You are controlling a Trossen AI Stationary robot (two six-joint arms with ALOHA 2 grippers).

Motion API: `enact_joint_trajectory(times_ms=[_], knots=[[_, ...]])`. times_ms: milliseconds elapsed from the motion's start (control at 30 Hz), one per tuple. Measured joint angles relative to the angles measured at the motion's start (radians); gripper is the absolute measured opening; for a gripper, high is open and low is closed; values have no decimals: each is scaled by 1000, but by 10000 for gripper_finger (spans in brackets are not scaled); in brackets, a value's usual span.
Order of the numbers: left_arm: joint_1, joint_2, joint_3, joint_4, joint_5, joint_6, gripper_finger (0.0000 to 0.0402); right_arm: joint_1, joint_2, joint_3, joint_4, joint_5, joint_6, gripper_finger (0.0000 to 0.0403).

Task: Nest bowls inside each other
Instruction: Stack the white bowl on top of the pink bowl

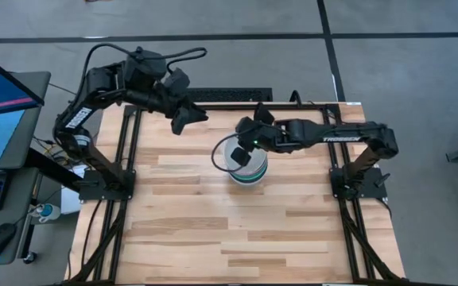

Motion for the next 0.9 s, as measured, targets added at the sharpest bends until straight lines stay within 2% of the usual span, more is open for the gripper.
enact_joint_trajectory(times_ms=[300,633,900], knots=[[0,-12,0,-2,-1,37,112,-37,20,1,12,-25,51,111],[0,-12,0,-4,0,61,112,-36,118,-1,41,-82,75,111],[1,-12,0,-64,-20,89,112,-22,57,2,108,-56,45,111]])
